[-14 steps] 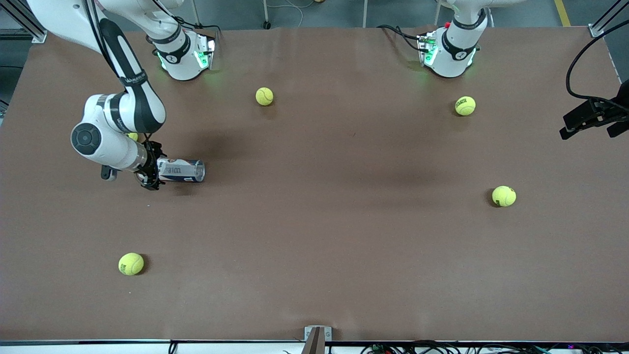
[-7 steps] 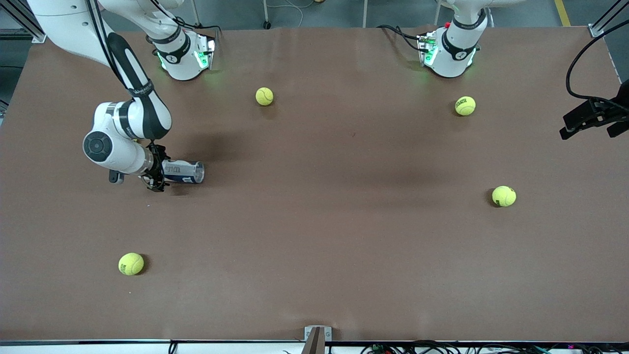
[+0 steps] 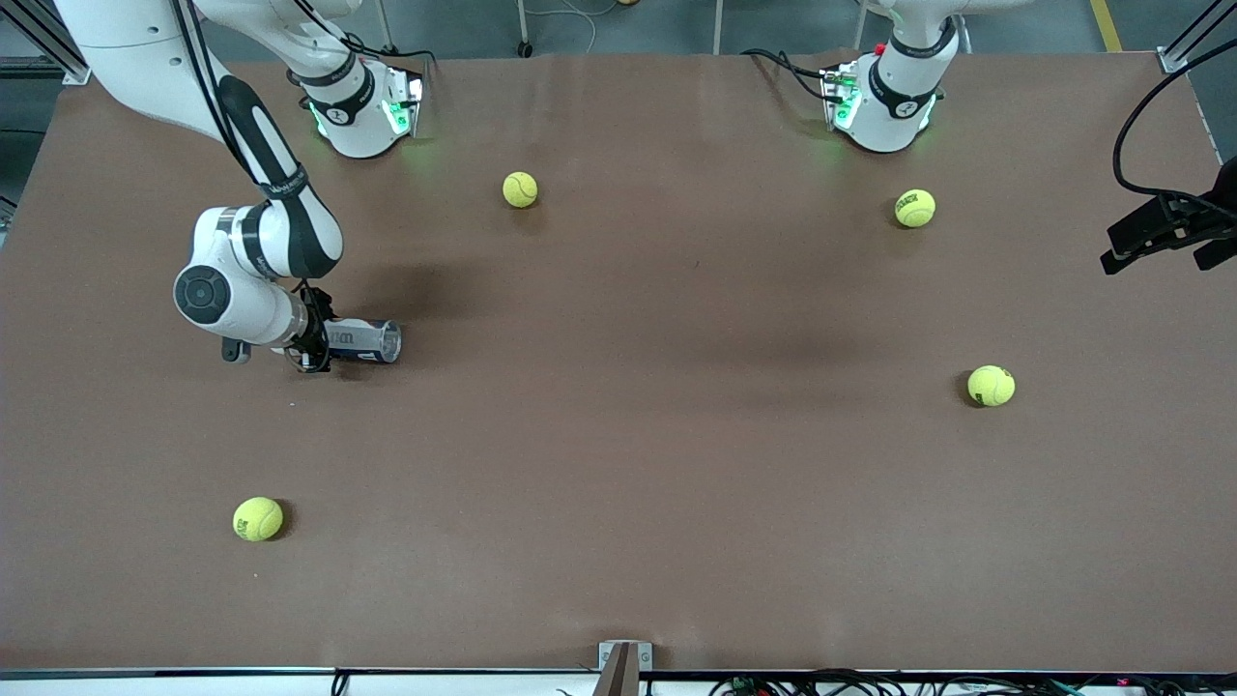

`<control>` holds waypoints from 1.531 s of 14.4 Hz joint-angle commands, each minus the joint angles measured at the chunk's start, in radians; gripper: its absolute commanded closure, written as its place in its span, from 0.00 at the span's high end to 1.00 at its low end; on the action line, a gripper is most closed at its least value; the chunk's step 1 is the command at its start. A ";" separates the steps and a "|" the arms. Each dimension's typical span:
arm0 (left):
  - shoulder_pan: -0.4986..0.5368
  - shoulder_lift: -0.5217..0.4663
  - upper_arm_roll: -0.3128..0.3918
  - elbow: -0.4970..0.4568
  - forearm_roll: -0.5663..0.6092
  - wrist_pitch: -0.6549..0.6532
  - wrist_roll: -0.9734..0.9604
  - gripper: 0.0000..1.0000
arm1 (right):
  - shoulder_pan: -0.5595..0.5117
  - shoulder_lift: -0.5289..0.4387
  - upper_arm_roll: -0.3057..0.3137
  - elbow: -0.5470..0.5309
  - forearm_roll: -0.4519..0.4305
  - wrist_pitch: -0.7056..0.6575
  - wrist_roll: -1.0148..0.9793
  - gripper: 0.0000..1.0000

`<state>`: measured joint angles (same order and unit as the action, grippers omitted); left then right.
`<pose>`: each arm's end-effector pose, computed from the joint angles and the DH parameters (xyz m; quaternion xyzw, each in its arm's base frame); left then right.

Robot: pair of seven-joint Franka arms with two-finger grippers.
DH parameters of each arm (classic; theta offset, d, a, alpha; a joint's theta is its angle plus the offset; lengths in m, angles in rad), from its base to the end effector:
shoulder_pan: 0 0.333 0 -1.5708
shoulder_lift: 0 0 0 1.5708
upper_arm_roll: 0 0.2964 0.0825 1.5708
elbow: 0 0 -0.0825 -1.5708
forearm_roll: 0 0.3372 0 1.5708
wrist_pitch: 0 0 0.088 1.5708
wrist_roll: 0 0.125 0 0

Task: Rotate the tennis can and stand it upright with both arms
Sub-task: 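Close the right gripper around the can's body, then carry the can with the right gripper toward the table's middle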

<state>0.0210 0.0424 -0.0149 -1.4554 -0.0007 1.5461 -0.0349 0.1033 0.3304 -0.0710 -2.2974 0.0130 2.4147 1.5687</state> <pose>0.5192 0.0033 0.6119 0.9995 0.0205 0.0241 0.0010 0.4713 0.0140 0.1931 0.7119 -0.6942 -0.0681 0.0815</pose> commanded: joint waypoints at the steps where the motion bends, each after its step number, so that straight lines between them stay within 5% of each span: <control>1: 0.005 -0.004 0.000 0.007 -0.004 -0.009 0.020 1.00 | 0.021 -0.021 0.004 0.007 -0.018 -0.060 0.017 0.62; 6: 0.005 -0.004 0.000 0.007 -0.004 -0.009 0.020 1.00 | 0.078 -0.083 0.016 0.084 -0.001 -0.224 0.050 0.62; 12: 0.005 -0.006 0.000 0.007 -0.004 -0.009 0.020 1.00 | 0.304 -0.073 0.020 0.237 0.027 -0.243 0.155 0.62; 14: 0.005 -0.006 0.000 0.007 -0.004 -0.009 0.020 1.00 | 0.407 -0.012 0.019 0.352 0.122 -0.247 0.192 0.62; 22: 0.005 -0.006 0.000 0.007 -0.004 -0.009 0.020 1.00 | 0.677 0.323 0.010 0.815 0.108 -0.244 0.379 0.62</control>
<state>0.0223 0.0424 -0.0151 -1.4549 -0.0007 1.5461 -0.0349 0.7236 0.5439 -0.0417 -1.6319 0.1187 2.1881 1.9103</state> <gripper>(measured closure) 0.000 0.330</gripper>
